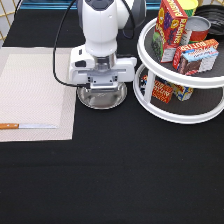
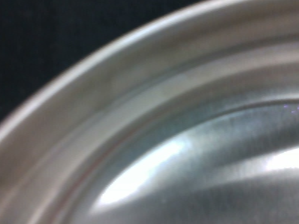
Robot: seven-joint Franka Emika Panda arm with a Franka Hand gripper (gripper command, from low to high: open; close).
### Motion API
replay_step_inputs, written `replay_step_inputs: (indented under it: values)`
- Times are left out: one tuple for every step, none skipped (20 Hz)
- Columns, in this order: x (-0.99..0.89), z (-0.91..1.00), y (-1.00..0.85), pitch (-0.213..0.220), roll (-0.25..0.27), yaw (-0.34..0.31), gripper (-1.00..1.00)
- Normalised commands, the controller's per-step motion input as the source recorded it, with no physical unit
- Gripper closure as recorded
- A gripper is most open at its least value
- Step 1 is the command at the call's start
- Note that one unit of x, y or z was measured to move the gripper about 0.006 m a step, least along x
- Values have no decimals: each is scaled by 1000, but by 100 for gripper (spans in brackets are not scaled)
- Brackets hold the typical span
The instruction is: Arrange plate and fork
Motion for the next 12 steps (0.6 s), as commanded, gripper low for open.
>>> replay_step_inputs:
  values:
    - [329,-60,-274,71,144,0,-100]
    - [331,-20,-257,73,128,0,-100]
    - [349,0,-274,80,110,0,-100]
    - [351,0,-286,86,96,0,-100]
    - [329,20,-306,83,94,0,-100]
    - [326,71,-357,76,91,0,-100]
    - [320,143,-400,74,89,0,-100]
    - [309,240,-489,78,94,0,-100]
    - [334,291,-557,83,87,0,-100]
    - [354,334,-651,88,88,0,-100]
    - [360,351,-683,86,75,-3,-100]
    - [334,320,-697,79,70,-5,-100]
